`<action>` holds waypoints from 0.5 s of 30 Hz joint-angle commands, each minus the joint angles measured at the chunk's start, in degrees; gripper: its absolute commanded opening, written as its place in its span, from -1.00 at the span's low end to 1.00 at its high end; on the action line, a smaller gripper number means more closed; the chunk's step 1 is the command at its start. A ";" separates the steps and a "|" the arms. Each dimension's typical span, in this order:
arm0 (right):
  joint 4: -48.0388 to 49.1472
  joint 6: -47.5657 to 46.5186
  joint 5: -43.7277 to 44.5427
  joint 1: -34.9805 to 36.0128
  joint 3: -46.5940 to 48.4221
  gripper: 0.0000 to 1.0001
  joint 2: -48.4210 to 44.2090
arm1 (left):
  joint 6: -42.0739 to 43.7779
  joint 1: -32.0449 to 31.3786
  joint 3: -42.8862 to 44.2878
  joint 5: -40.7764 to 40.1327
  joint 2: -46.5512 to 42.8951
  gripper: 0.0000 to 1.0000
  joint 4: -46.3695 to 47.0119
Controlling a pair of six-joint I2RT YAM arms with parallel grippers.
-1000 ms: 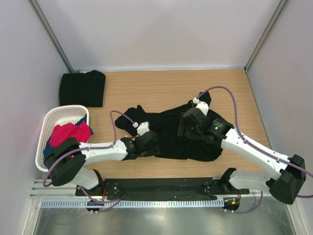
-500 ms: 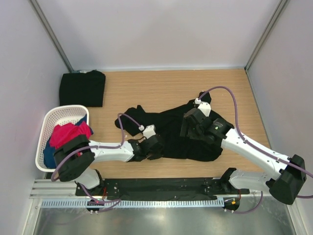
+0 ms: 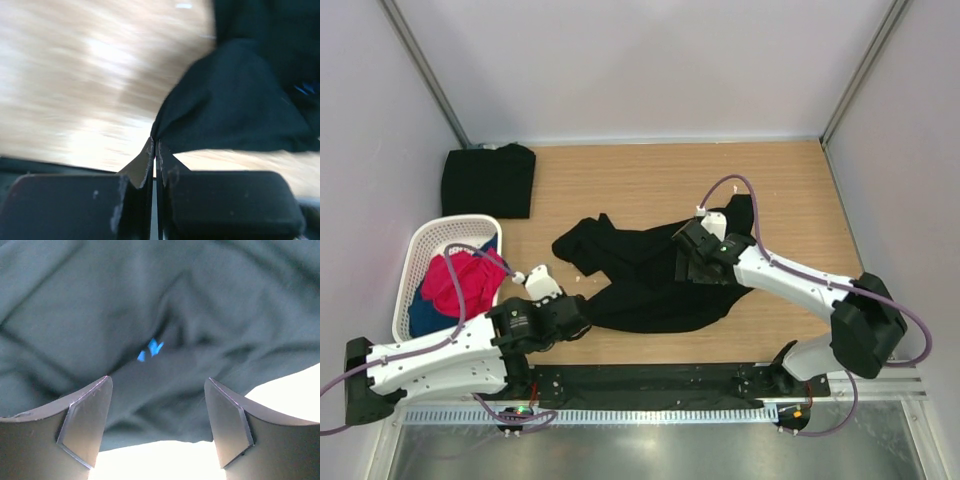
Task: Fold and stack the t-shirts
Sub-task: Flatten the tshirt out
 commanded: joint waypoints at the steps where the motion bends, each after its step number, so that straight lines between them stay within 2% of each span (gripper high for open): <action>1: 5.27 -0.83 0.99 -1.29 3.94 0.61 3.06 | -12.22 -0.13 -3.16 -4.26 -0.85 -1.00 -12.60; 4: 8.52 -0.92 0.03 -1.99 4.74 0.61 4.74 | -12.51 -0.48 -6.05 -2.94 -1.74 -0.99 -8.31; 6: 9.23 -0.92 -1.03 -2.17 5.00 0.61 6.40 | -8.75 -0.83 -6.68 -1.88 -0.95 -0.99 -2.01; 11: 10.63 0.57 -0.42 -3.31 2.37 0.60 10.27 | -2.84 -5.73 -2.48 -0.21 4.14 -0.99 2.87; 14: 13.18 0.40 -2.61 -4.72 1.67 0.60 13.61 | -6.16 -13.11 -0.18 0.49 7.66 -0.99 2.44; 15: 14.14 -0.04 -2.88 -4.81 2.27 0.60 14.40 | -11.92 -15.05 0.43 0.58 8.71 -0.99 -0.27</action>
